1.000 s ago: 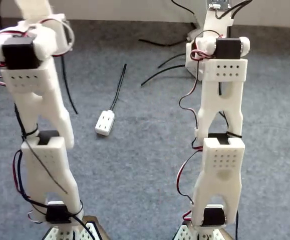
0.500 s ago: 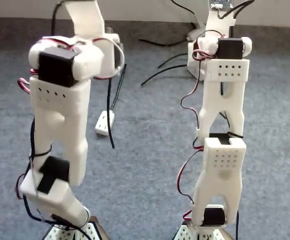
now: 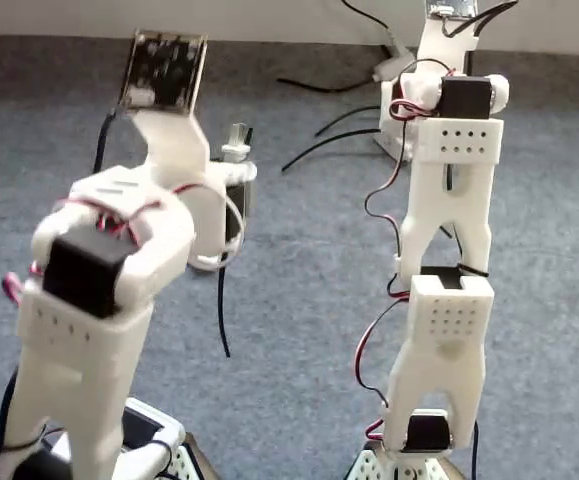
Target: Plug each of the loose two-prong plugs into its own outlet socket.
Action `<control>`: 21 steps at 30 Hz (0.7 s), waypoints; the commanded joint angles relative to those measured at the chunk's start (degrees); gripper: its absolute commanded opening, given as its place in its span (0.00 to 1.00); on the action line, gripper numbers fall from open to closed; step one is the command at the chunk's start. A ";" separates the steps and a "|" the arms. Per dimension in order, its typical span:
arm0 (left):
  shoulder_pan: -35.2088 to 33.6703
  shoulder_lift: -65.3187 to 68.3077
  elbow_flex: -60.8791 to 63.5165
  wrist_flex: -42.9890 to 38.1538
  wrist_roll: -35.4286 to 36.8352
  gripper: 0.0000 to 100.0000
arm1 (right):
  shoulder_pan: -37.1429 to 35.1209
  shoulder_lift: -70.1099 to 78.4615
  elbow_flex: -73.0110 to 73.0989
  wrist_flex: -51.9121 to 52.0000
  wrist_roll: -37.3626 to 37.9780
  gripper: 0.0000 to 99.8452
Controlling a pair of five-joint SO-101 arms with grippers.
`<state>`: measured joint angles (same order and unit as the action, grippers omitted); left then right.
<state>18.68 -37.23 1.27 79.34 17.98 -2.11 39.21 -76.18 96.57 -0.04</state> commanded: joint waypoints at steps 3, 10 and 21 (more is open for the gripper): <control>0.66 -19.56 29.49 -27.96 0.35 0.01 | 0.57 -3.65 -4.97 -1.27 0.44 0.23; 5.67 -33.54 53.32 -52.22 4.04 0.01 | -0.40 -3.56 -11.47 -0.40 0.44 0.23; 9.89 -35.82 73.89 -81.76 3.60 0.01 | -3.91 -3.74 -25.36 4.62 0.53 0.09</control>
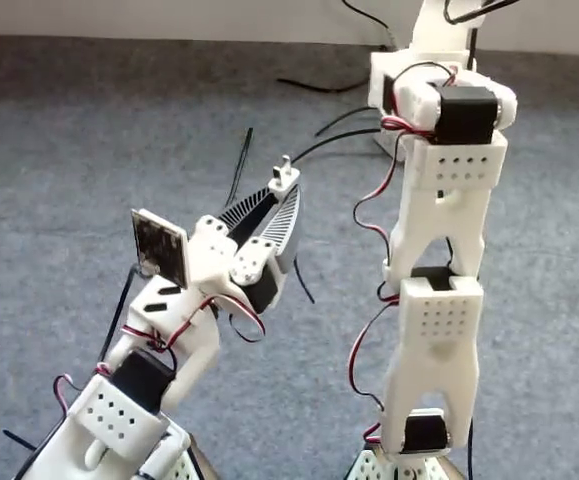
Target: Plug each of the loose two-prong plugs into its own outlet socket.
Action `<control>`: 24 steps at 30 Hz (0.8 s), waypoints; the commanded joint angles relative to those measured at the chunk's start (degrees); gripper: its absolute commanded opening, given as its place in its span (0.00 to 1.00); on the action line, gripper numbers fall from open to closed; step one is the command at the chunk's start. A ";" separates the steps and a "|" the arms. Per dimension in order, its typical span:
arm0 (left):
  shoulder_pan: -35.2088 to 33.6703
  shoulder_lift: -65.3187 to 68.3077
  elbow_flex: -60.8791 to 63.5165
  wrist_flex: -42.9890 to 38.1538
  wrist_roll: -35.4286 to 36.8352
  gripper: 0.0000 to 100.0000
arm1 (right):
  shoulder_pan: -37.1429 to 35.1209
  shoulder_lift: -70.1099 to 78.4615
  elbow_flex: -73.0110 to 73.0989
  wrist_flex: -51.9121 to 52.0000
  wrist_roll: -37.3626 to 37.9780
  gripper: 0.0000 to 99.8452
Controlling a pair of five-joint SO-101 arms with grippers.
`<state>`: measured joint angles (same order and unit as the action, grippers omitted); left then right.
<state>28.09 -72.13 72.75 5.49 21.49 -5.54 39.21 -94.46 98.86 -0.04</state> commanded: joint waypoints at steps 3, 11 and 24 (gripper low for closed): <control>0.84 -0.92 5.93 -13.10 0.09 0.01 | -1.80 -3.82 -7.08 2.33 0.53 0.00; 0.84 -0.84 7.96 -15.74 0.18 0.01 | -6.29 -9.98 -2.51 2.51 0.53 0.01; 0.92 -0.84 7.96 -15.74 0.18 0.01 | -20.70 -43.12 35.82 1.54 0.88 0.01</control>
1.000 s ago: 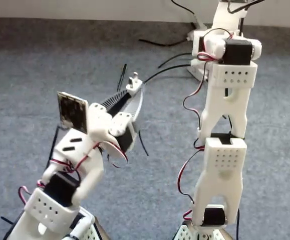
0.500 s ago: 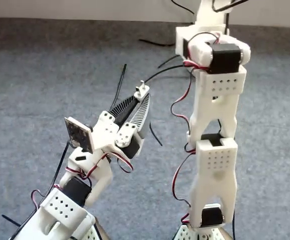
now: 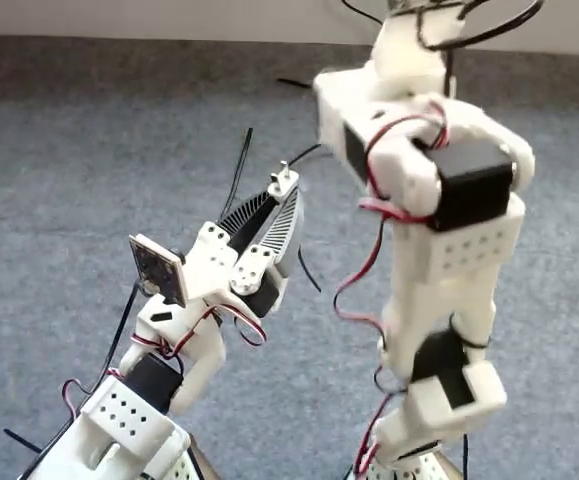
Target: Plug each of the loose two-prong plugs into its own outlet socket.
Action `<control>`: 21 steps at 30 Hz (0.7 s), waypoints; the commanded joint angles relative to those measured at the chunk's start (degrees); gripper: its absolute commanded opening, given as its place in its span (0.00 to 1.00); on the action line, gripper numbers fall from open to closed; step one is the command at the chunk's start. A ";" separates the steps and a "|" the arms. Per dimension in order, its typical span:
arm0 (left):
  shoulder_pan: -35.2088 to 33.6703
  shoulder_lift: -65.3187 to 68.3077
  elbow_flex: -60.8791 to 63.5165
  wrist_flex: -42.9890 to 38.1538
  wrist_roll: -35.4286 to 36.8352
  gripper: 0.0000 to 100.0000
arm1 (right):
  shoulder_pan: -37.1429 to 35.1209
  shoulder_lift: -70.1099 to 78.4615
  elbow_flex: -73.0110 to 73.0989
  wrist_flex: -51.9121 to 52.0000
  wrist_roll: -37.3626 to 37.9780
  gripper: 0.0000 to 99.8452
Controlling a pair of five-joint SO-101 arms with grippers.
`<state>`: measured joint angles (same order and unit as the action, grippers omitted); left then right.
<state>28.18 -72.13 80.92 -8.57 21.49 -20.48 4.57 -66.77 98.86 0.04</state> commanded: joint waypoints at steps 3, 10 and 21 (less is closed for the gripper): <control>0.84 -0.84 -0.22 -1.67 0.18 0.01 | -9.01 -11.74 10.86 1.63 0.79 0.01; 0.84 -0.84 -0.31 -1.85 0.26 0.01 | -15.43 -14.46 16.75 2.07 5.36 0.01; 3.74 -1.36 -0.66 -1.76 0.09 0.01 | -17.80 -13.93 30.02 -3.74 12.22 0.01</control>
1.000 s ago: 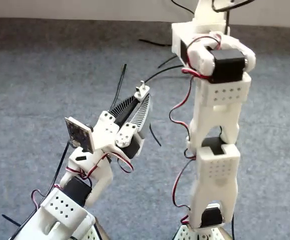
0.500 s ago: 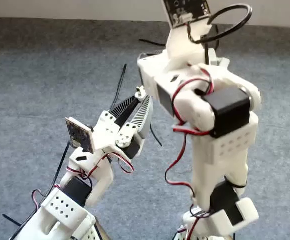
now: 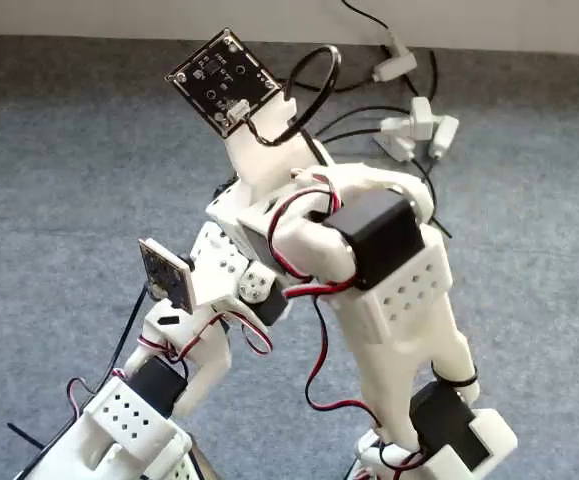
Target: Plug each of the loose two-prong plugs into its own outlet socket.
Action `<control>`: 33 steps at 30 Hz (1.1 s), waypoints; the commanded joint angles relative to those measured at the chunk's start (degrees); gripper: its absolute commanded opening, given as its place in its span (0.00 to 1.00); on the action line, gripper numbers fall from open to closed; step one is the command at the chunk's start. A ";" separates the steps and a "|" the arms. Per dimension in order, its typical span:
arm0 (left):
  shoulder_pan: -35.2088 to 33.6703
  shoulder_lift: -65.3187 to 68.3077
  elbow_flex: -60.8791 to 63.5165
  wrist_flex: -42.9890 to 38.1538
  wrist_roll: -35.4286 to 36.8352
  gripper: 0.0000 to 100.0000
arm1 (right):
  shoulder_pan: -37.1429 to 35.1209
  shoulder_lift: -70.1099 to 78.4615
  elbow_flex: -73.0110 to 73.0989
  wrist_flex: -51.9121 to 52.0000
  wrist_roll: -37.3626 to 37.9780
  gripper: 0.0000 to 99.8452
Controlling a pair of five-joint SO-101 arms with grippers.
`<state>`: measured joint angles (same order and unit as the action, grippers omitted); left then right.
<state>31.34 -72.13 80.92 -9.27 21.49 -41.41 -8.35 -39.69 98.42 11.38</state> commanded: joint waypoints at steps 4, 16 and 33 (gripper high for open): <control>0.57 -1.45 -0.84 -1.23 0.09 0.01 | 6.55 -1.54 9.80 -8.48 1.05 0.01; -5.49 -1.45 -3.30 -1.23 0.53 0.01 | 15.43 -1.54 23.96 -23.69 1.23 0.01; -9.27 -1.54 -4.97 -0.97 1.05 0.01 | 18.24 -1.54 32.66 -32.57 1.23 0.01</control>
<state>24.04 -72.13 81.10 -9.19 21.58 -26.37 -8.44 -6.90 65.98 11.91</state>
